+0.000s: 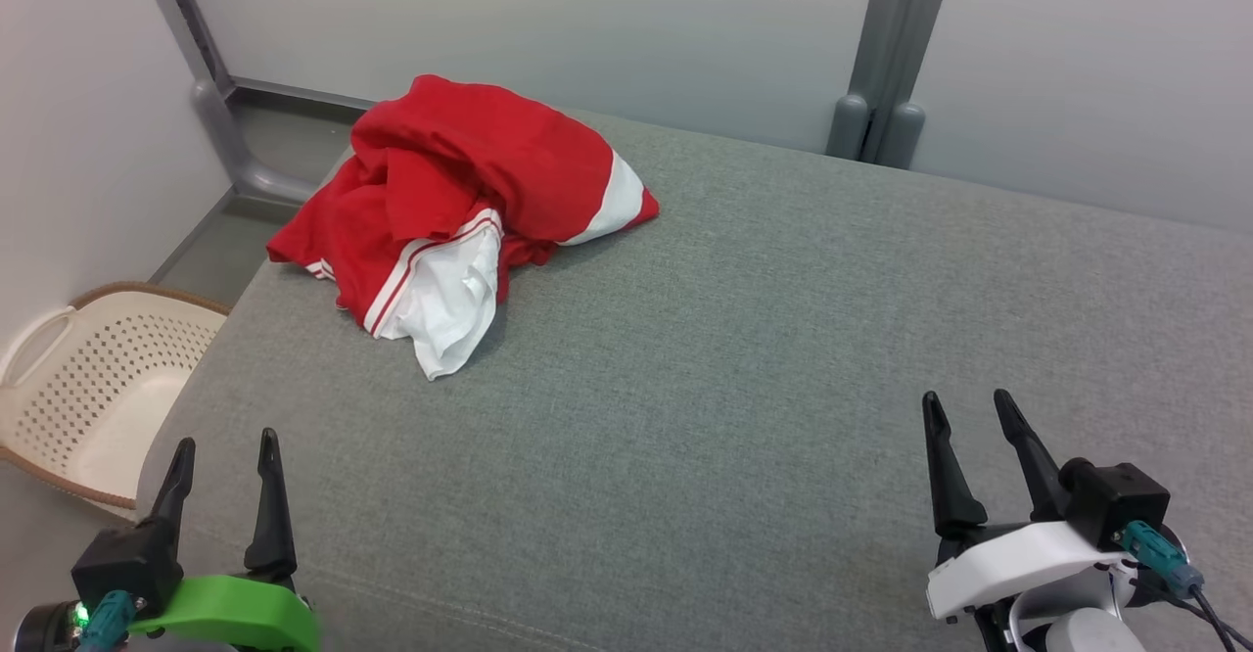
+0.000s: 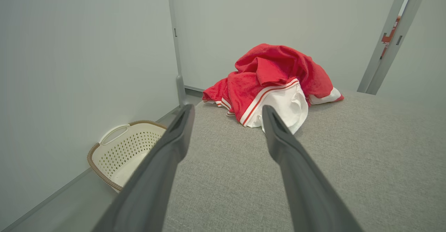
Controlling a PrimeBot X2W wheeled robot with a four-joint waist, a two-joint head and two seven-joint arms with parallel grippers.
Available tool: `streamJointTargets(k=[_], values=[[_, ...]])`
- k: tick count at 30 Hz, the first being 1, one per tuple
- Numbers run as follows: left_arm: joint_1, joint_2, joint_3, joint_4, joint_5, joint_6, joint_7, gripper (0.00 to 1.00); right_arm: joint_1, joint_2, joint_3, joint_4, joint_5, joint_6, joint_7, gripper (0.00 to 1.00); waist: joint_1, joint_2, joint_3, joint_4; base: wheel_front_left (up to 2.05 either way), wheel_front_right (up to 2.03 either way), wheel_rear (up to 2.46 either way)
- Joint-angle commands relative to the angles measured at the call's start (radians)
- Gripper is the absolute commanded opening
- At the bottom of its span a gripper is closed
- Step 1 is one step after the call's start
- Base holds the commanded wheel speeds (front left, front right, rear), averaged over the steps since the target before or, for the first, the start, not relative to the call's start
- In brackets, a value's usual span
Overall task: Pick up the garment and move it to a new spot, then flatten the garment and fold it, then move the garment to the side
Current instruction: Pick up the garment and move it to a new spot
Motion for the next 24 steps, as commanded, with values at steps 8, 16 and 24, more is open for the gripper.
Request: streamJointTargets(k=[8, 16, 24], values=[[0.006, 0.014, 0.011, 0.0, -0.019, 0.015, -0.009, 1.0, -0.003, -0.004, 0.002, -0.003, -0.009, 0.0, 0.008, 1.0, 0.0, 0.0, 0.009, 0.039, 0.0, 0.0, 0.0], [-0.006, 0.017, 0.021, 0.005, -0.031, 0.023, -0.017, 1.0, -0.013, -0.004, 0.012, -0.005, -0.012, 0.0, 0.014, 1.0, 0.0, 0.0, 0.026, 0.011, 0.0, 0.0, 0.0], [-0.155, 0.054, 0.029, 0.0, -0.053, -0.004, -0.008, 1.0, -0.05, -0.009, -0.016, -0.042, -0.051, 0.0, 0.033, 1.0, 0.0, 0.0, 0.121, -0.067, 0.0, 0.0, 0.0]])
